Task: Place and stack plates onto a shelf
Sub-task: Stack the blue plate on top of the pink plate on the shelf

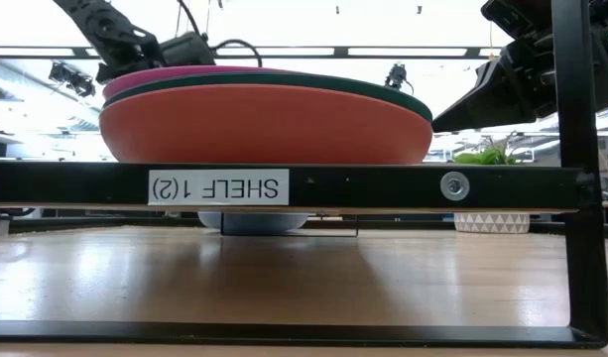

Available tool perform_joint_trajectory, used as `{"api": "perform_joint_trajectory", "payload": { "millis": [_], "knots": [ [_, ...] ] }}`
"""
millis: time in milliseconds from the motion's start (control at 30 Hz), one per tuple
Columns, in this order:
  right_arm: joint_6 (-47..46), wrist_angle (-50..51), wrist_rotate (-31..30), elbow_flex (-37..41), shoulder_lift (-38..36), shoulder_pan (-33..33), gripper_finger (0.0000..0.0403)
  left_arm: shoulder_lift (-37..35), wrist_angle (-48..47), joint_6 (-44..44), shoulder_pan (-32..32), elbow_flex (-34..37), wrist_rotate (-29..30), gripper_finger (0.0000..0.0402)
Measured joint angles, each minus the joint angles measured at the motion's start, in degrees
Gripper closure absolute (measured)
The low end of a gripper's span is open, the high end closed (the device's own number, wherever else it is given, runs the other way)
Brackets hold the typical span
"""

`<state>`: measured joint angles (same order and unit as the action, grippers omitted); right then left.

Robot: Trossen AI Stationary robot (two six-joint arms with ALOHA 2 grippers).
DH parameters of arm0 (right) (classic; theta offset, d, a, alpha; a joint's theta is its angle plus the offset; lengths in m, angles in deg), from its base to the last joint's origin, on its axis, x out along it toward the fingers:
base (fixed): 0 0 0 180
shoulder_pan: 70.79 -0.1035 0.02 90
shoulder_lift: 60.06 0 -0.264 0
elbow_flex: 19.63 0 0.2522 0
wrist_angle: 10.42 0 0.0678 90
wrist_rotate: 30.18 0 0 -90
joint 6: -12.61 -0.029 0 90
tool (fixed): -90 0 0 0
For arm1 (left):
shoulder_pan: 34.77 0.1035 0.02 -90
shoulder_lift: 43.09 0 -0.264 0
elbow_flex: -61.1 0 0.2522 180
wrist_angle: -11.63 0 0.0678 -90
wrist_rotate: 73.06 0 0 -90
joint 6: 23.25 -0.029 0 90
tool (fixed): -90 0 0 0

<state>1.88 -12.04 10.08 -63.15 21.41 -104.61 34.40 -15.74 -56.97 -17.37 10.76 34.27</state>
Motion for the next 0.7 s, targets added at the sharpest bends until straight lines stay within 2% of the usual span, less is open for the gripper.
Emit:
{"api": "perform_joint_trajectory", "payload": {
  "millis": [167, 700],
  "knots": [
    [-0.01, -0.01, 0.00, 0.00, 0.00, 0.00, 0.0389, 2.87, 1.21, -0.13, 2.53, 0.00, -1.95, 0.0194],
    [-0.01, -0.03, 0.37, 0.00, 0.00, 0.00, 0.0389, 6.47, 2.72, -1.48, 4.42, -0.04, -2.64, 0.0273]
  ]
}}
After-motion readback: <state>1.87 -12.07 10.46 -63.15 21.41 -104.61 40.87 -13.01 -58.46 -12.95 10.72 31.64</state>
